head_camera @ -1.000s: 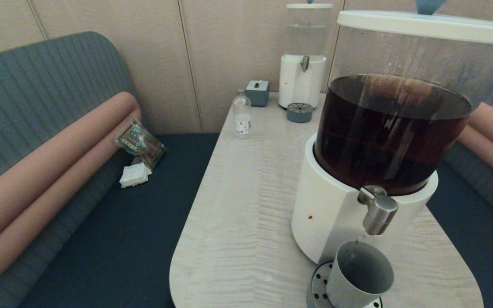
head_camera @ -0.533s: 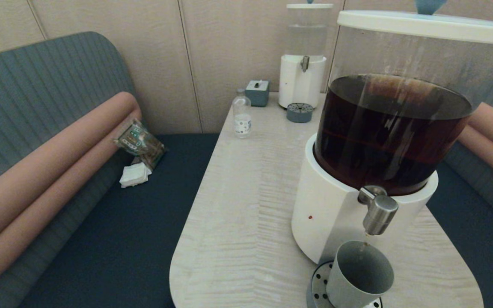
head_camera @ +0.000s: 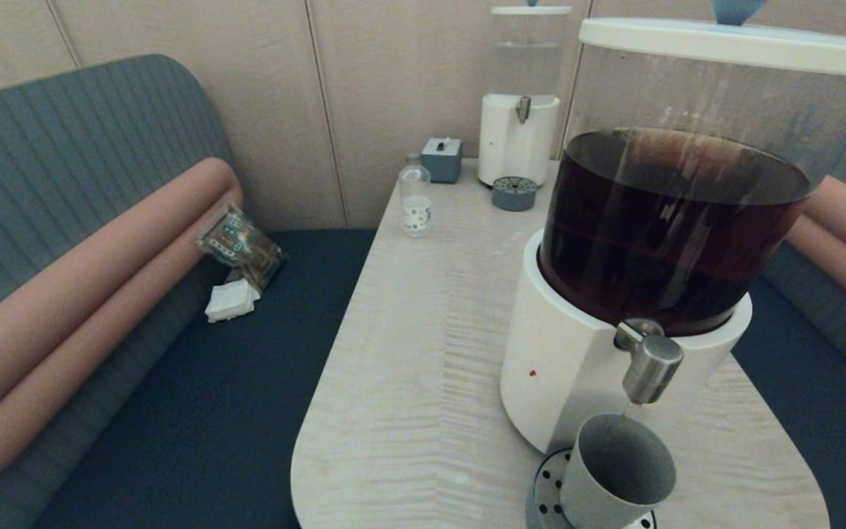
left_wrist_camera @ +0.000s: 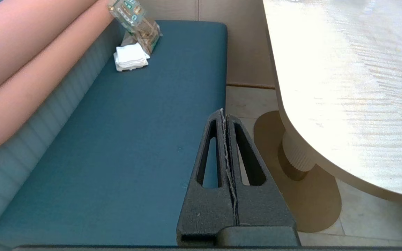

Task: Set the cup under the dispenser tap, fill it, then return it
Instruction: Turn off the faucet

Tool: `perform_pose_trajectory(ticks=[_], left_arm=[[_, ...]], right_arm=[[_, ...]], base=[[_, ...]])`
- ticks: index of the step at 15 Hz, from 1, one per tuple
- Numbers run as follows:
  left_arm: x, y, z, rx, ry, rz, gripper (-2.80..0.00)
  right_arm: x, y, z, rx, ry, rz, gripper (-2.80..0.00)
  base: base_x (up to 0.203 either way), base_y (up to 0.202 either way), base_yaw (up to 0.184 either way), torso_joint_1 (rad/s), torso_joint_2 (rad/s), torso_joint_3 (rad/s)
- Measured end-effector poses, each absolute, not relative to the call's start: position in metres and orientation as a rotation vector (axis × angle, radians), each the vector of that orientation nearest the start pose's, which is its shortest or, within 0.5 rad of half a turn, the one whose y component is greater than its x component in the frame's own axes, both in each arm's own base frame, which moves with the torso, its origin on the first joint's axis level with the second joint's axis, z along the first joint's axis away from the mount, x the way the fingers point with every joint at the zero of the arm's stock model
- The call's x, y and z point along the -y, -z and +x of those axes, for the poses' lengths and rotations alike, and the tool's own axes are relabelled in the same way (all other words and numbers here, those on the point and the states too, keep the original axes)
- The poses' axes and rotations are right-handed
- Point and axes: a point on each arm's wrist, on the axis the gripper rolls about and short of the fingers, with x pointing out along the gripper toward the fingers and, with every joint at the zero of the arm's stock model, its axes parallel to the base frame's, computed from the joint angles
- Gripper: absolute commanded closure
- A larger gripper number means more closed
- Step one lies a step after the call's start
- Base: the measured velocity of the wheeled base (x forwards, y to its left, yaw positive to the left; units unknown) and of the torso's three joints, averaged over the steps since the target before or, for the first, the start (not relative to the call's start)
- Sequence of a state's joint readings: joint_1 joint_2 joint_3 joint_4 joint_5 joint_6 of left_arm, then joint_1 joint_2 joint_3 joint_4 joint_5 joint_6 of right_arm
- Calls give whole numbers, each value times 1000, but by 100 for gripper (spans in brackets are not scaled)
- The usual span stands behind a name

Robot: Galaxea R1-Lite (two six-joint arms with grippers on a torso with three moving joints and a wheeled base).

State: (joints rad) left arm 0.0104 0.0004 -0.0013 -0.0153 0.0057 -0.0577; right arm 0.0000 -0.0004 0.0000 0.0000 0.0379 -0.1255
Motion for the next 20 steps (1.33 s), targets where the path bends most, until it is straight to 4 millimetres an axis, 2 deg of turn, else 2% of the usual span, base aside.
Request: perform_pose_trajectory(ticks=[5,6,8,11,14,18,20], left_arm=[[0,-79,-23,20,-10,-16,0],[0,-83,-25,30,0,-16,0],[1,-106,-33,82,32,-19,0],[4,-159,-54,169,129,-16,0],[7,-225,-67,224,272,-38,0],[10,-308,-54,259,429,-92,0],[10,-344,-39,281,488,-206,0]], right_arm=[[-1,-75,-23,3,-37,-125,0],[-1,-75,-23,3,-38,-126,0],[-1,-75,-23,3,-37,-126,0],[-1,-75,-23,3,-38,-126,0],[-1,-75,-23,3,-38,-126,0],[-1,-75,-23,2,-38,-125,0],[-1,-75,-23,3,-38,-126,0]], base=[[0,0,0,0,0,0],[0,0,0,0,0,0],[0,0,0,0,0,0],[0,0,0,0,0,0],[0,0,0,0,0,0],[0,0,0,0,0,0],[0,0,0,0,0,0]])
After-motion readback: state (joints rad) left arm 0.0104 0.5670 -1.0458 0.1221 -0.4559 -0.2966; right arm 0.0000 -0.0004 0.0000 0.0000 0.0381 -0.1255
